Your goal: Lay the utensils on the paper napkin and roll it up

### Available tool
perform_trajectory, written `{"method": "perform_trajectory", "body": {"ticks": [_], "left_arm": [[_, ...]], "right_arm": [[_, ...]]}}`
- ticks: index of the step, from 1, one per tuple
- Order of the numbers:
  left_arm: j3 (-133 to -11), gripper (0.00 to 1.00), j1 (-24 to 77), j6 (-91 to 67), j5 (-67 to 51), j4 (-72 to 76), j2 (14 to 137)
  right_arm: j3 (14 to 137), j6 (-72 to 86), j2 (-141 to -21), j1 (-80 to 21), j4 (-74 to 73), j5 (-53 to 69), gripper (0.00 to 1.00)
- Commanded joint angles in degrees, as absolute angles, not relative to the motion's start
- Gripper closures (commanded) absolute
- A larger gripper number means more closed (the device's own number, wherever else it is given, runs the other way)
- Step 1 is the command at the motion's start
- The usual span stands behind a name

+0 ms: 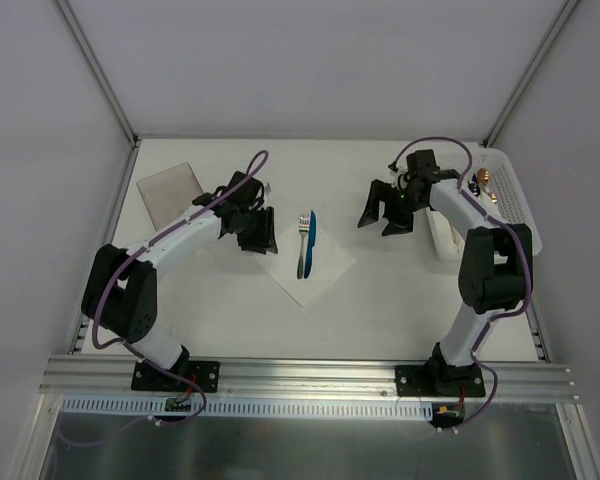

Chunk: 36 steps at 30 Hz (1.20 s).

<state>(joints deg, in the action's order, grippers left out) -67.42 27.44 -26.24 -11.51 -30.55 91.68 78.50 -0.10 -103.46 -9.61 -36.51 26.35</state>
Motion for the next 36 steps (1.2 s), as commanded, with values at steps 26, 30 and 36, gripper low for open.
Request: {"method": "perform_trajectory", "body": {"ticks": [26,30,36], "left_arm": [[-44.83,0.62,16.97,-30.40,-27.52,-12.75,66.98],[-42.11,0.61,16.87,-32.43,-25.67,-12.66,62.94],[-38.59,0.58,16.79,-34.45,-23.29,-12.74,57.84]], "right_arm": [[33.85,-52.29,-72.86,-52.02,6.84,6.15,0.20],[31.73,-56.15,-75.31,-55.37,13.17,6.24,0.18],[32.26,-59.94,-79.10,-56.07,15.46,10.10,0.17]]}}
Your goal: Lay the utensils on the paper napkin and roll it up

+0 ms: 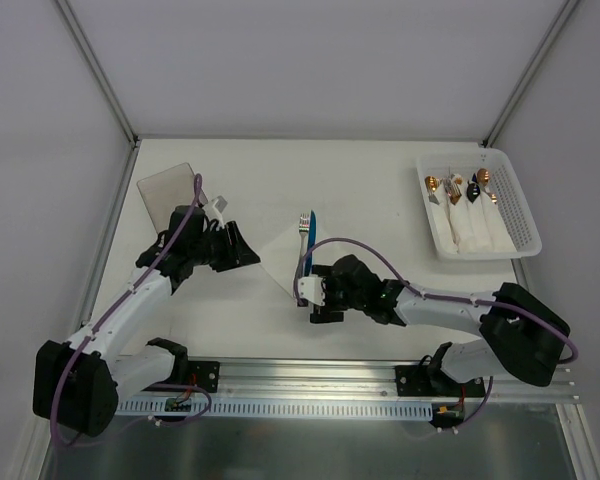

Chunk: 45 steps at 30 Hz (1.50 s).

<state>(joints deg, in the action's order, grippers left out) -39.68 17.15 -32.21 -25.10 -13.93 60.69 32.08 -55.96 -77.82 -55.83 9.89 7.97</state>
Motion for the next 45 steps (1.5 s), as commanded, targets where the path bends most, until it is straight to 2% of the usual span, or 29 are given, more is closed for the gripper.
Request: {"method": "perform_trajectory", "body": {"ticks": [1,15,21,32,42,44,45], "left_arm": [[-38.41,0.58,16.79,-34.63,-23.12,-12.74,57.48],[-36.39,0.54,16.35,-35.07,-23.11,-13.36,55.11],[-35.86,0.53,16.00,-34.63,-22.50,-13.45,54.67],[-36.83,0.53,15.65,-33.40,-22.15,-13.45,57.21],[-40.43,0.54,15.73,-27.00,-26.36,-13.36,61.08],[-40.78,0.56,15.73,-25.41,-28.82,-13.36,61.87],[-40.69,0.57,15.65,-24.62,-29.00,-13.36,62.14]], "right_arm": [[32.17,-60.64,-79.54,-56.16,15.82,10.63,0.17],[30.24,-63.46,-86.13,-60.47,26.00,7.12,0.17],[30.76,-61.35,-85.87,-60.29,27.95,3.17,0.21],[33.31,-56.87,-85.52,-56.96,31.99,-5.00,0.22],[36.82,-53.45,-87.10,-52.74,30.77,-4.49,0.22],[38.05,-51.95,-85.44,-51.51,28.66,-2.56,0.22],[38.40,-50.03,-84.39,-49.85,25.61,2.15,0.22]]}}
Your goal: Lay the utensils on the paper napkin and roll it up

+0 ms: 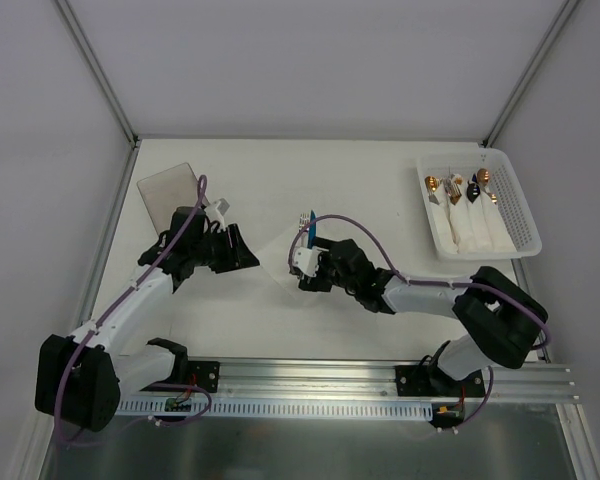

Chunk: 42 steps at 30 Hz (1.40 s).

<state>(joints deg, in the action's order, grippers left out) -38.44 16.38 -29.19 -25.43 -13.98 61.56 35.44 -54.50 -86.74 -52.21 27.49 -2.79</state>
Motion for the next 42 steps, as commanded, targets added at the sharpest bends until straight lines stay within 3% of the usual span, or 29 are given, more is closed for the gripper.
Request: {"method": "perform_trajectory", "body": {"ticks": [1,6,12,24,42], "left_arm": [[-40.26,0.57,15.64,-24.61,-28.92,-13.27,62.14],[-40.52,0.60,15.56,-23.82,-28.83,-13.27,62.84],[-40.78,0.61,15.56,-25.39,-30.06,-13.10,63.72],[-35.95,0.60,13.54,-29.44,-30.76,-13.09,55.99],[-33.66,0.59,12.83,-31.11,-30.06,-13.09,53.96]], "right_arm": [[38.76,-49.23,-83.24,-48.96,23.58,4.63,0.26],[39.63,-50.88,-74.98,-47.90,7.44,22.57,0.35],[46.49,-49.14,-78.57,-54.39,-10.10,24.01,0.46],[45.18,-50.01,-87.80,-58.97,-0.62,9.15,0.48],[42.01,-52.03,-88.86,-61.52,5.97,7.74,0.53]]}}
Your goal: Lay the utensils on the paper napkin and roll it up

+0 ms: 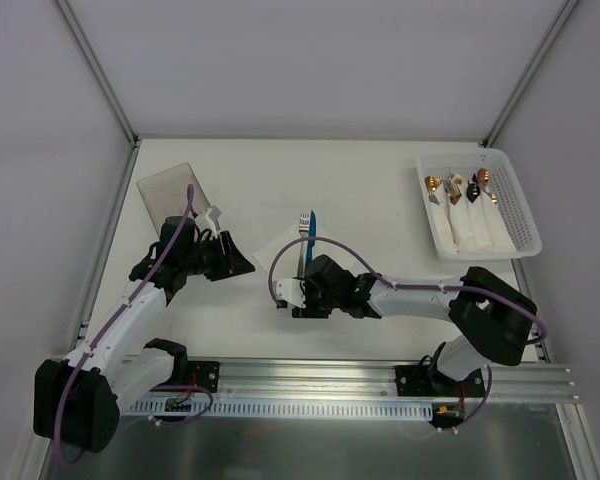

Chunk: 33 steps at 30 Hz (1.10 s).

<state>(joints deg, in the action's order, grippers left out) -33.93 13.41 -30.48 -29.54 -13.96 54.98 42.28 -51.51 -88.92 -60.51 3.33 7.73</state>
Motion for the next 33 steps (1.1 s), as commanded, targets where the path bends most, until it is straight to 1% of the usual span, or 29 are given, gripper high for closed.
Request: {"method": "perform_trajectory", "body": {"ticks": [1,4,7,9,10,13,14,17,23,33], "left_arm": [[-33.58,0.59,12.83,-31.20,-30.06,-13.01,53.96],[-33.31,0.59,12.66,-31.46,-30.06,-13.01,53.88],[-33.22,0.59,12.66,-31.38,-30.41,-13.09,53.53],[-33.31,0.59,12.57,-31.20,-30.50,-13.10,53.44],[-33.40,0.59,12.57,-31.20,-30.41,-13.18,53.44],[-33.66,0.59,12.48,-30.94,-30.41,-13.27,53.61],[-33.75,0.59,12.48,-30.76,-30.41,-13.27,53.96],[-34.89,0.59,12.48,-30.59,-30.59,-13.36,54.93],[-37.53,0.59,12.48,-29.18,-30.41,-13.27,58.00],[-42.36,0.59,12.39,-26.46,-31.20,-13.18,64.50]], "right_arm": [[42.10,-51.94,-88.94,-61.52,6.24,7.56,0.53],[42.36,-51.77,-89.30,-61.87,6.68,7.56,0.53],[42.89,-51.94,-90.17,-61.96,6.15,7.65,0.57],[42.98,-51.94,-90.53,-61.96,6.15,7.30,0.65],[43.15,-52.03,-90.70,-61.96,6.07,7.21,0.71],[43.50,-52.03,-90.70,-61.87,5.89,6.51,0.83],[43.68,-52.03,-90.36,-61.61,5.89,5.98,0.91],[44.38,-52.38,-89.83,-60.91,5.80,5.80,0.99],[48.24,-53.88,-89.73,-57.22,2.55,8.35,1.00],[56.42,-55.63,-93.77,-48.44,-2.19,13.09,1.00]]}}
